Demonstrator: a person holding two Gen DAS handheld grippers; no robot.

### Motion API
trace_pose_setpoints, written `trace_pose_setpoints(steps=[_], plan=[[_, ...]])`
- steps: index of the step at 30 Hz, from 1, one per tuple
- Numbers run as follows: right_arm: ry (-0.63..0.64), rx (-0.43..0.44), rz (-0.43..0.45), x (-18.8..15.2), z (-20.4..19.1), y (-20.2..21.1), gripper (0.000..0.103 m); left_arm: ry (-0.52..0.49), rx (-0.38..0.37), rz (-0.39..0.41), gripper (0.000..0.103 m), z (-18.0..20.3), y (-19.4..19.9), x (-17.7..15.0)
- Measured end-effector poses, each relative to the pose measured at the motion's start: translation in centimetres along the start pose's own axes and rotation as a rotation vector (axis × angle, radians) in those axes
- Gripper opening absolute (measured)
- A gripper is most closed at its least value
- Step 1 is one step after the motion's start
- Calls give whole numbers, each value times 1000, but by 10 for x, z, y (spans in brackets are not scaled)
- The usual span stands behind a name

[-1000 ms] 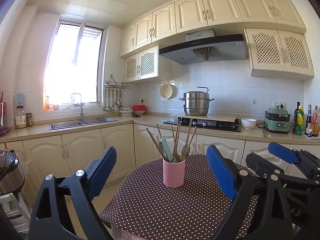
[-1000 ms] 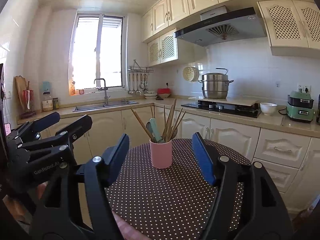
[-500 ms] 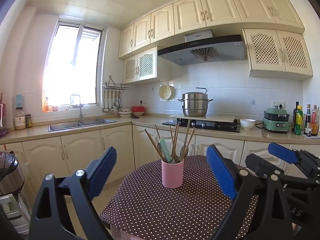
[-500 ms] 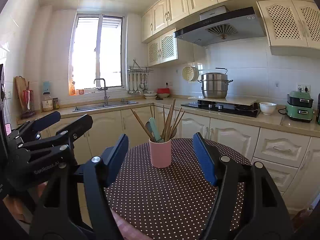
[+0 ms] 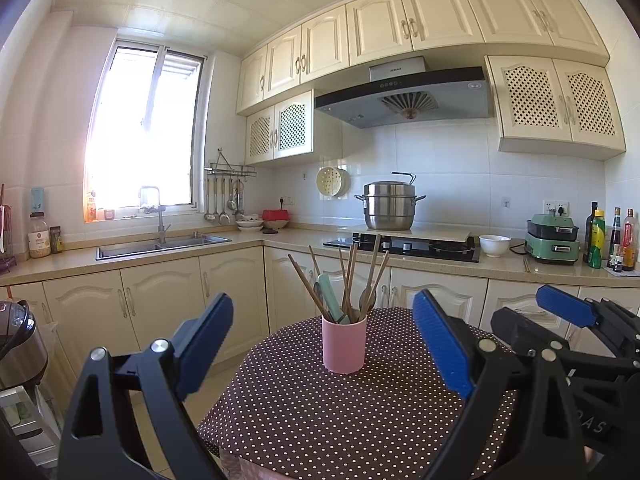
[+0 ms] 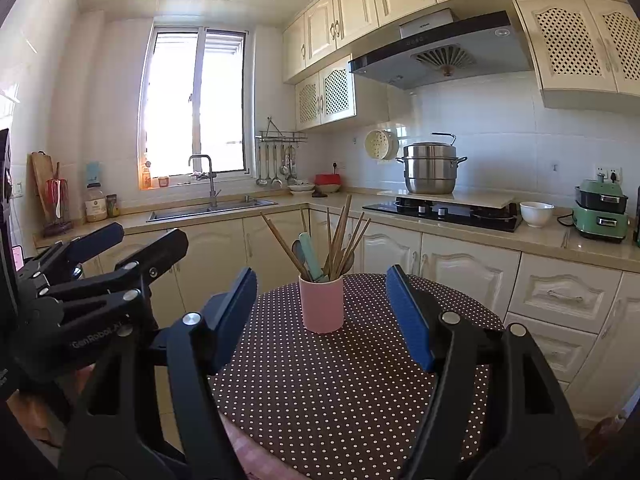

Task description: Organize utensils

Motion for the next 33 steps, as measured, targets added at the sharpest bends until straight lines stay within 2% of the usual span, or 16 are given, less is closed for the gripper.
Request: trace_pose_setpoints(steps=[33], plan=[[-4,1,-12,-7,3,-2,68,0,-5,-11,90,-1,-2,-5]])
Point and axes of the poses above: each gripper's, at about its wrist camera, not at the fingertips, and y roughly against the way its jaws point, z to its right, x to its top, the point moved 8 cm from there along -y, roughly the way its jaws point, and after that the axes turned 15 degrees about z, right-handed, at the moved point
